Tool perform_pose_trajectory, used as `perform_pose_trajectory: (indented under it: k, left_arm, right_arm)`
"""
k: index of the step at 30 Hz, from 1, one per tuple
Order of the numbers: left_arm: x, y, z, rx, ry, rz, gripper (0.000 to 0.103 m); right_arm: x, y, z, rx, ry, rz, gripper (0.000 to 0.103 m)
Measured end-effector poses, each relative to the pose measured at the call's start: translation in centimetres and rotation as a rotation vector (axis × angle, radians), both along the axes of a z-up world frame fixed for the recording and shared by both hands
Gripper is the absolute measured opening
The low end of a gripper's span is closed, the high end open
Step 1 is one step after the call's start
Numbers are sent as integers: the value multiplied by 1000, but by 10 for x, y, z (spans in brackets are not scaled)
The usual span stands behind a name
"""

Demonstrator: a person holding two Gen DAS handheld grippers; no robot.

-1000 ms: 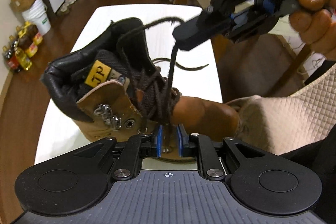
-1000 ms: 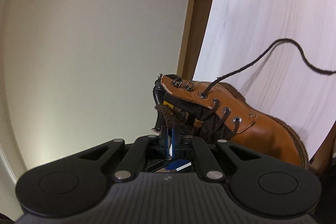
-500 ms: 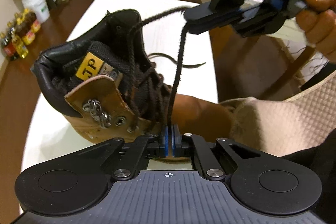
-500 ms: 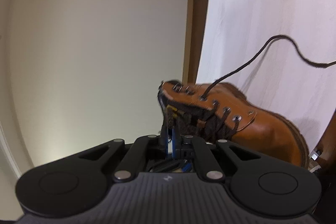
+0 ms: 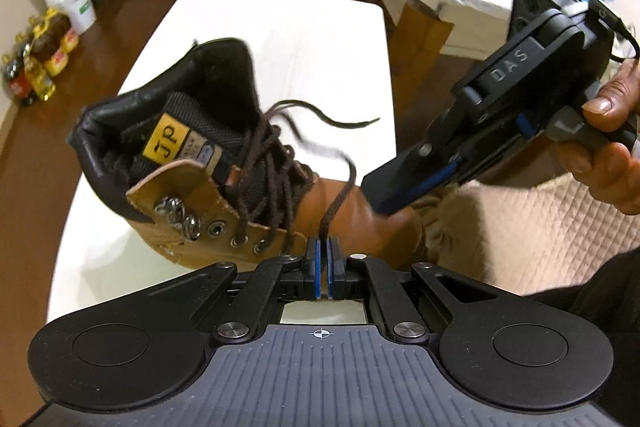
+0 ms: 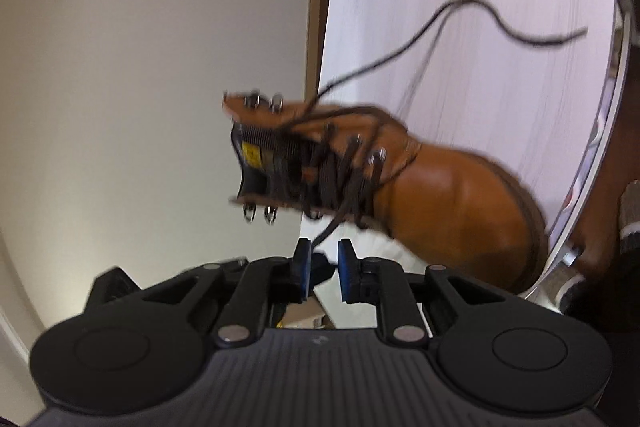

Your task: Lace up shoes with both hands

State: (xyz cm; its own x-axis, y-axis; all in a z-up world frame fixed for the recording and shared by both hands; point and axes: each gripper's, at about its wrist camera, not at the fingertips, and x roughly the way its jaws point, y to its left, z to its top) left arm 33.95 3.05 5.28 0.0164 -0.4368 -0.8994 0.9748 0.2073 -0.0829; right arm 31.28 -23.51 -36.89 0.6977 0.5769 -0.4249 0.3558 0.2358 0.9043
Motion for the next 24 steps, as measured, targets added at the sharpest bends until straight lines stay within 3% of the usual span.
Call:
perform_pose_trajectory:
  k: [13,15,17,24]
  left_arm:
    - [-9,3,3,17,-45,-44,3]
    - [-11,2,3,17,-49,-49,3]
    - [-12,1,4,16,-53,-49,3]
    - [-7,2,10,7,-64,-29,4]
  right_arm:
    - [15,22,-16,41,-22,-17,18]
    - [14,20,-16,43,-22,-22,14]
    - [13,19,-16,40,-32,-28,4]
    - [17,15,-5,-12,-68,-42,3]
